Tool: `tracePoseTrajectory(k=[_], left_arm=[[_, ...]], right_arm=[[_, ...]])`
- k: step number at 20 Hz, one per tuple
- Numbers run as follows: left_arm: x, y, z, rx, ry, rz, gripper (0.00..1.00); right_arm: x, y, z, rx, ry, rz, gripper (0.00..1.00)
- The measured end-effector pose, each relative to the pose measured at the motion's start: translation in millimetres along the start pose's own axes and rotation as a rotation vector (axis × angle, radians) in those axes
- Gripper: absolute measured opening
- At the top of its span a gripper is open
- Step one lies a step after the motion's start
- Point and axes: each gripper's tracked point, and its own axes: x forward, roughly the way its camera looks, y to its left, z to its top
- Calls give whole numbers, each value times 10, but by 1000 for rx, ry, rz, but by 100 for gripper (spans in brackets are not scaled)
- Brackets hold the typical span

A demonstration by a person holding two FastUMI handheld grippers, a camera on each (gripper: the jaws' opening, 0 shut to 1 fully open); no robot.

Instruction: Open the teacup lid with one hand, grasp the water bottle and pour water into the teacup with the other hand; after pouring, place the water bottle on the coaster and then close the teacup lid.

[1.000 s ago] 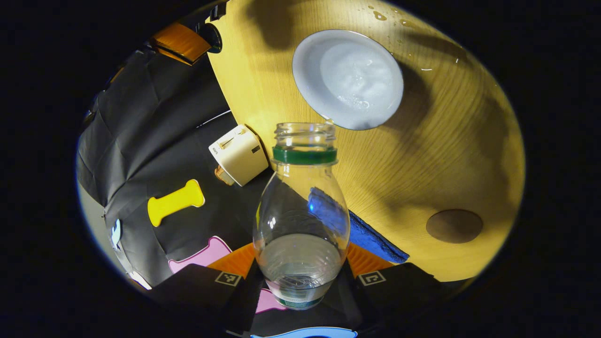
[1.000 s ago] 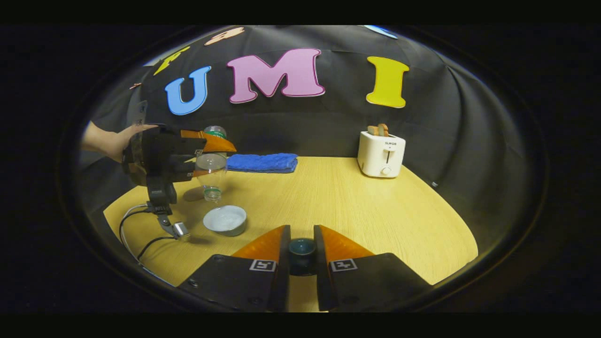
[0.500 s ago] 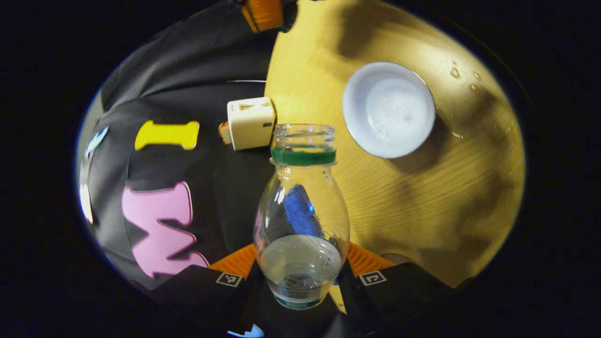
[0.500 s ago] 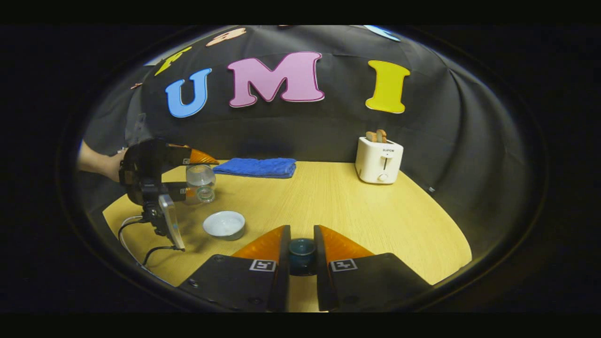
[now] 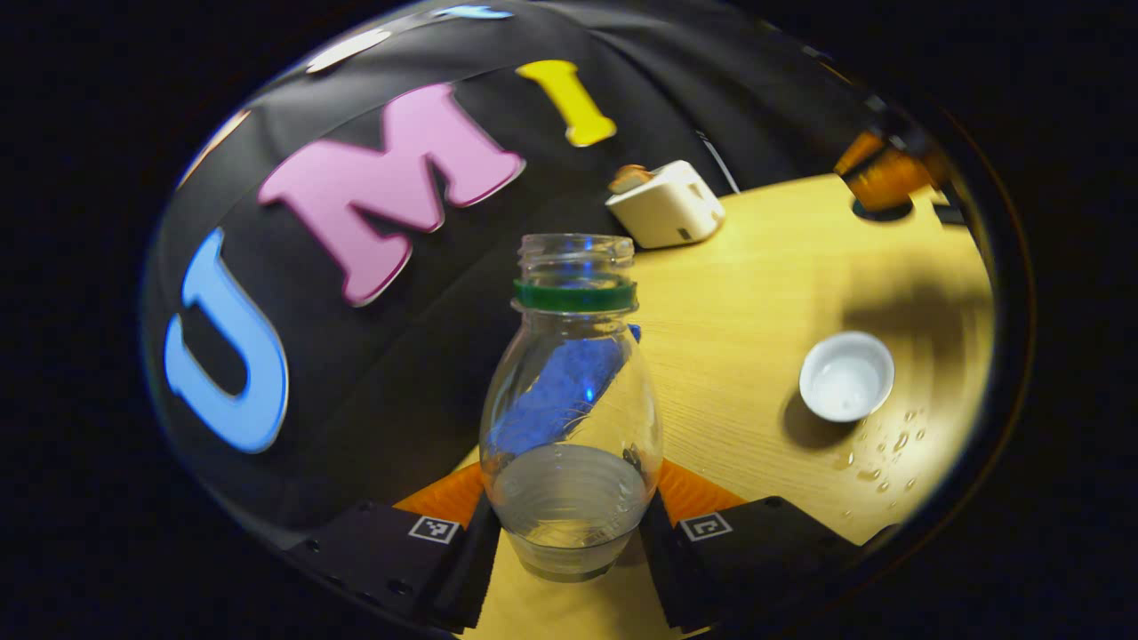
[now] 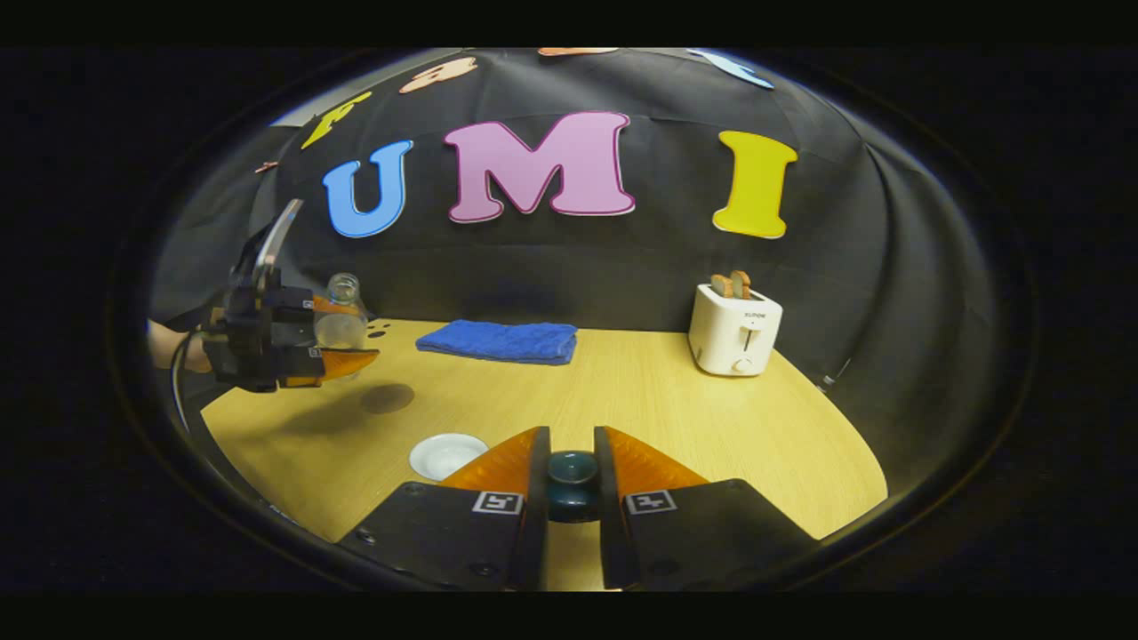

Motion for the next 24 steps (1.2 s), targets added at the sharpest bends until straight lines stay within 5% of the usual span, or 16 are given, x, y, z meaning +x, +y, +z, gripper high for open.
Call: tracePoseTrajectory(k=[4, 8, 9, 19, 24], left_arm=[[198, 108, -24, -415, -54, 5, 75], [302, 88, -78, -595, -93, 33, 75], [321, 76, -81, -620, -108, 34, 75], [212, 115, -46, -723, -182, 25, 76], [144, 134, -13, -689, -180, 22, 77]], right_arm=[[65, 219, 48, -8, -11, 18, 23], [138, 454, 50, 17, -19, 34, 31], [153, 512, 33, 24, -16, 40, 23], [319, 823, -69, 24, 14, 65, 27], [349, 863, -93, 23, 25, 70, 23]])
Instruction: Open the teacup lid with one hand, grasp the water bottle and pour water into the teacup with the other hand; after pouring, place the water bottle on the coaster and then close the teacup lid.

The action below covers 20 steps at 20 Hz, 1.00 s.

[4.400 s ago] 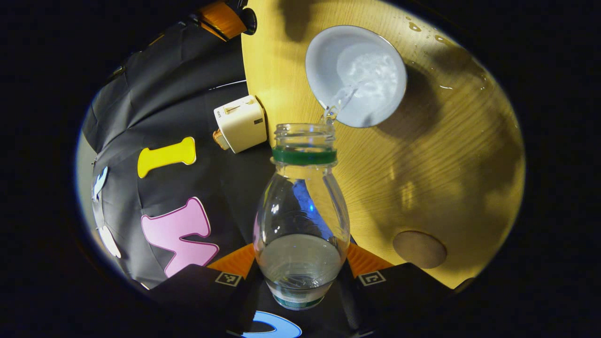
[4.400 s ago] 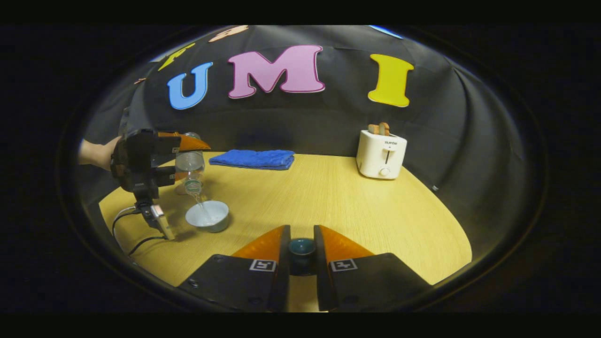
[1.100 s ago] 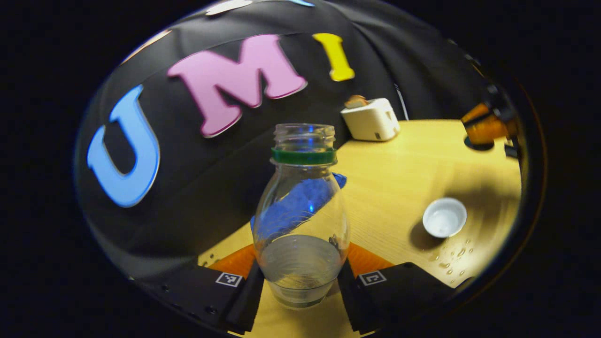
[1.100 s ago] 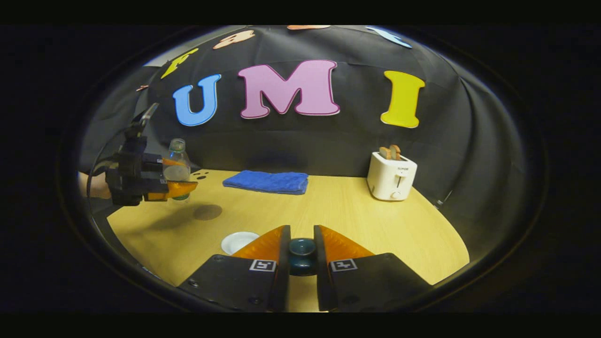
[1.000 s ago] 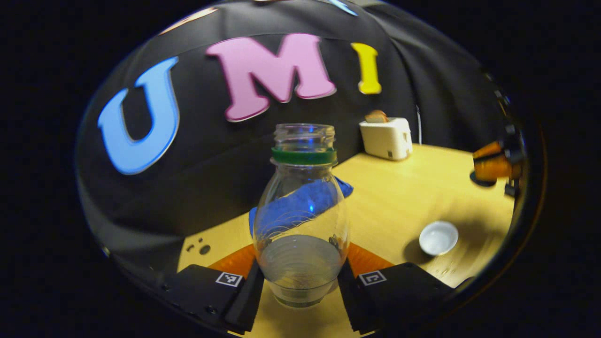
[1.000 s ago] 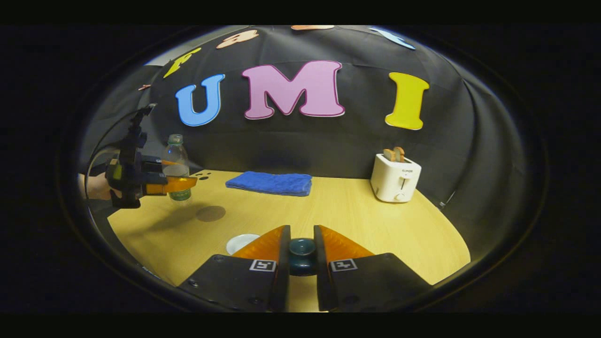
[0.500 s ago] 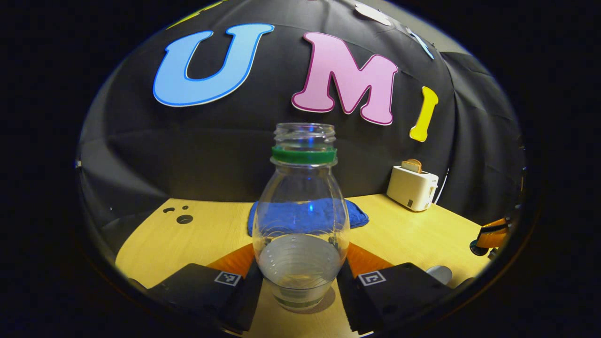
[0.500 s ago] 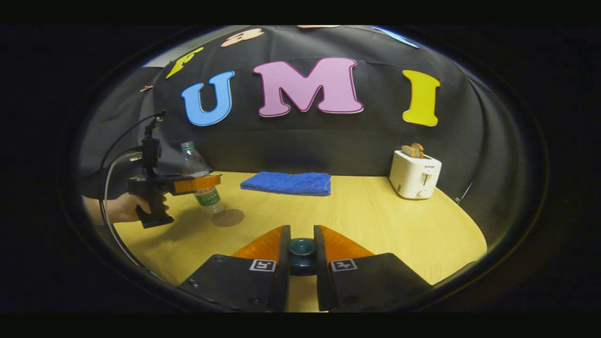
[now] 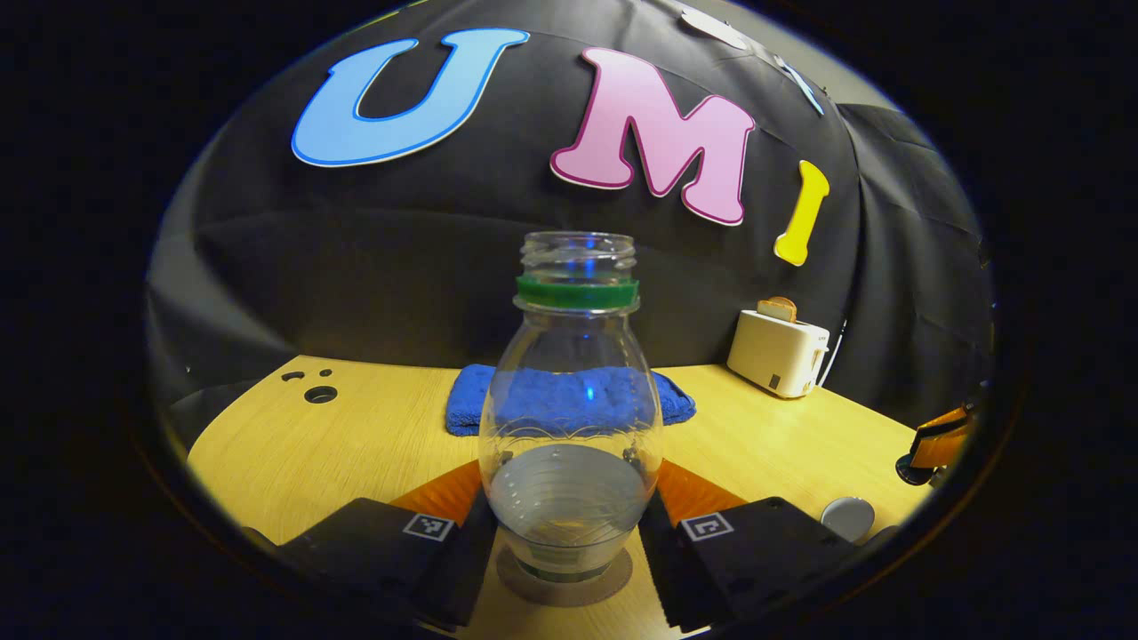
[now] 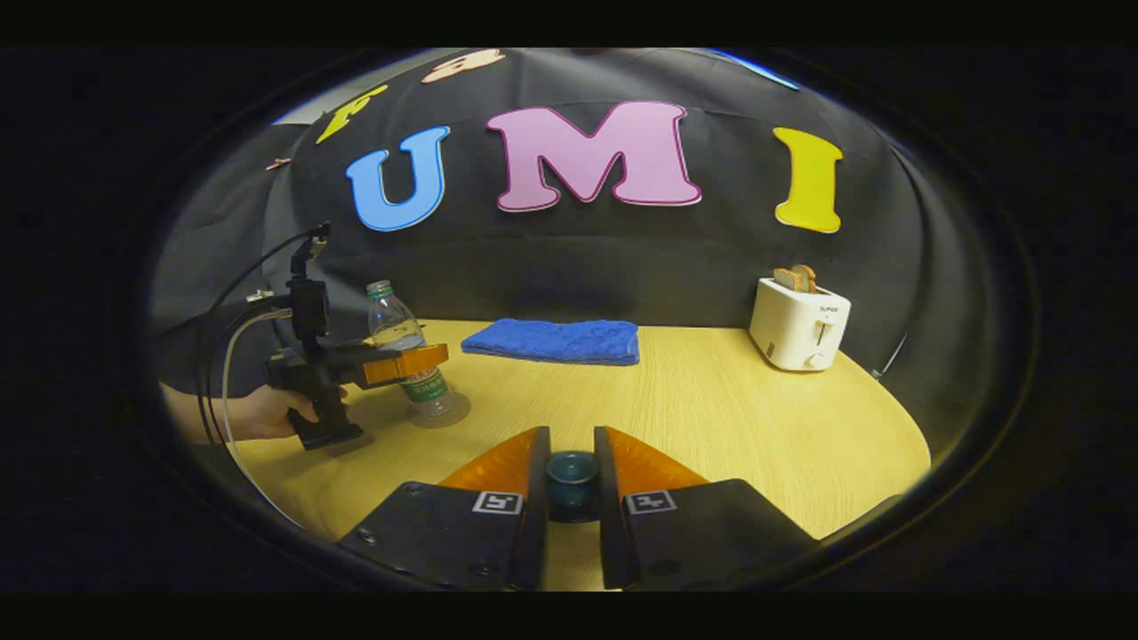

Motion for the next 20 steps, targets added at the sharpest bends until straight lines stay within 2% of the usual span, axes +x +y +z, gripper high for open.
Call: tracePoseTrajectory(k=[1, 3, 4, 5, 6, 7, 11, 12, 14, 15, 16, 17, 20], left_arm=[[-9, 18, -1, 10, 6, -1, 79], [27, 35, -25, 24, 24, 0, 81], [59, 6, -99, 33, 42, 2, 81], [28, -16, -111, 43, 50, -6, 83], [-24, -39, -105, 51, 55, -13, 88], [-4, -59, -127, 62, 58, -18, 99], [-135, -93, -216, 72, 104, -22, 98], [-183, -99, -266, 68, 115, -21, 98], [-285, -77, -355, 90, 138, -4, 98], [-347, -71, -389, 99, 145, 8, 98], [-409, -91, -430, 95, 152, 13, 98], [-483, -87, -456, 82, 158, 20, 98], [-747, -5, -534, 52, 158, 58, 98]], right_arm=[[11, 4, -4, 0, 1, 0, 27], [21, 26, -18, 2, 5, 3, 27], [20, 33, -18, 2, 7, 4, 23], [28, 41, -14, 0, 6, 5, 23], [26, 57, -12, -2, 5, 8, 27], [37, 58, -12, -3, 4, 10, 27], [48, 80, 5, 2, -1, 18, 27], [50, 87, 11, -2, -3, 19, 23], [67, 102, 7, -15, -3, 27, 31], [87, 112, -2, -21, -2, 33, 27], [96, 124, -12, -24, -1, 39, 31], [123, 127, -22, -27, -1, 44, 27], [192, 156, -40, -52, -23, 42, 27]])
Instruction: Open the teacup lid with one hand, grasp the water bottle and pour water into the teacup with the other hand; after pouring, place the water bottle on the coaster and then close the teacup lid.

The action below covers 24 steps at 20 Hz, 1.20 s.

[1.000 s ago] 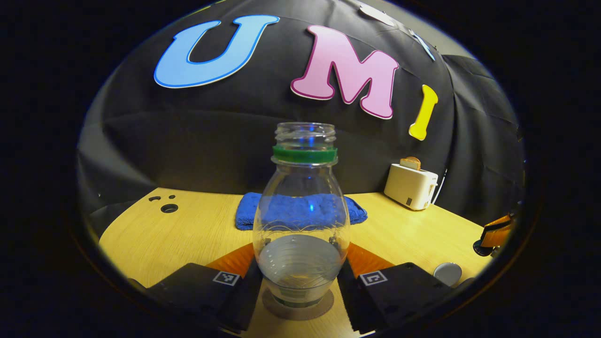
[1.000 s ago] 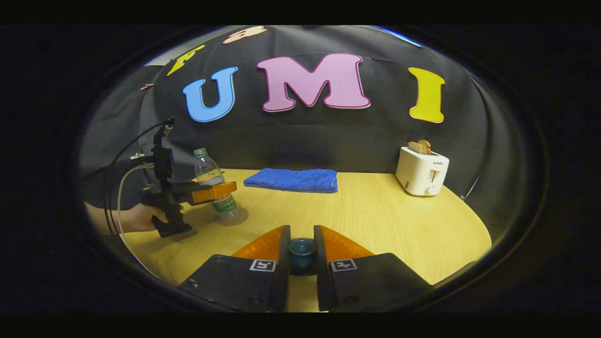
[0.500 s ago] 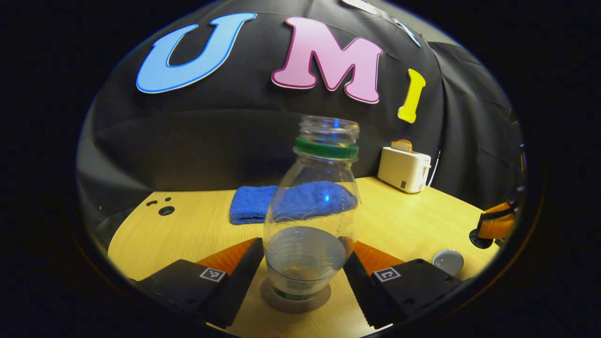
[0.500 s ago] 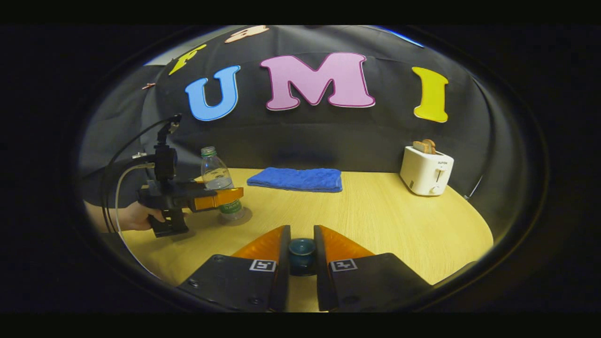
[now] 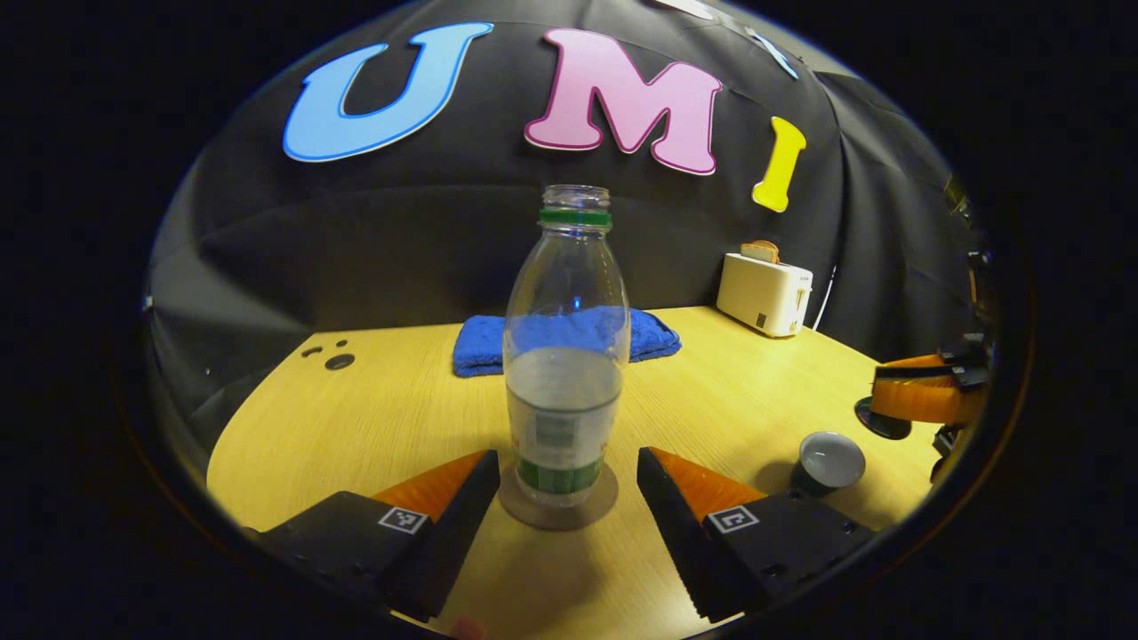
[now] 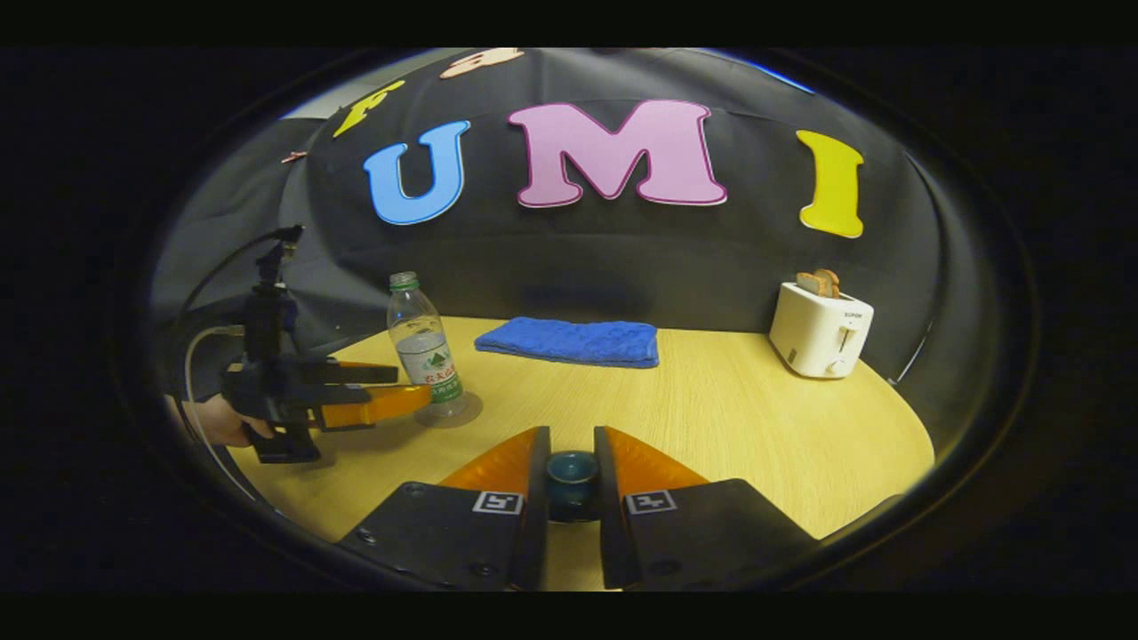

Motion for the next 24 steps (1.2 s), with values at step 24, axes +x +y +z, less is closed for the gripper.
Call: tracePoseTrajectory(k=[24], left_arm=[[-1004, 298, -119, -259, -5, 129, 95]], right_arm=[[305, 107, -499, -99, 21, 49, 37]])
